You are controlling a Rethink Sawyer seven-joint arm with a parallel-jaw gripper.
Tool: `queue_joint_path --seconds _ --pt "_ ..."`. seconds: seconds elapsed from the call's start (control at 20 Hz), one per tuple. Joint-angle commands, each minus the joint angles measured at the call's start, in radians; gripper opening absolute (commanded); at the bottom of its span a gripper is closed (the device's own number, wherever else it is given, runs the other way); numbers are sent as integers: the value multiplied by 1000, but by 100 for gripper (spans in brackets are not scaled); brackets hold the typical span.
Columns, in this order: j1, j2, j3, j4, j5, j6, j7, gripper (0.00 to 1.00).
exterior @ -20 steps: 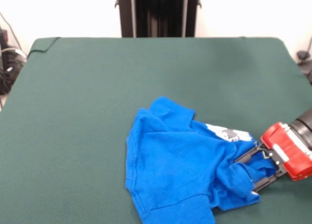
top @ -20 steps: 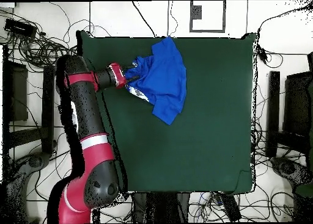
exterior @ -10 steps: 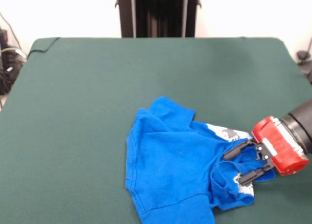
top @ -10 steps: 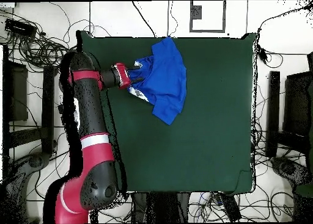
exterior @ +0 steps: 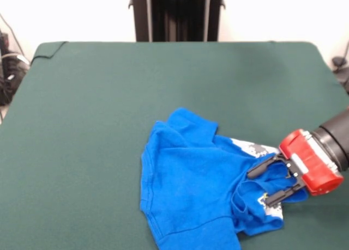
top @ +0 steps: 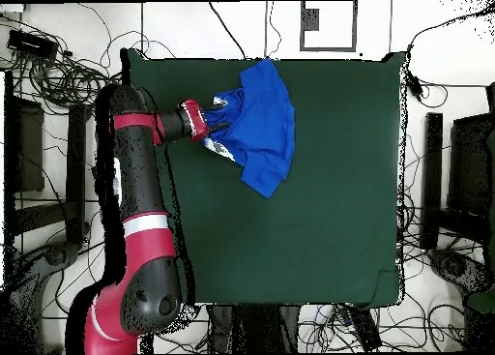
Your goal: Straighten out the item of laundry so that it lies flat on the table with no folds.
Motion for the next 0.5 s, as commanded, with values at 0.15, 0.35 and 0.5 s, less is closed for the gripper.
queue_joint_path --seconds 0.15,0.35,0.5 --pt "-57 5 297 228 258 -186 -264 100" --pt "-66 6 367 251 279 -478 -305 100" --pt "-61 9 378 252 257 -614 -355 100"
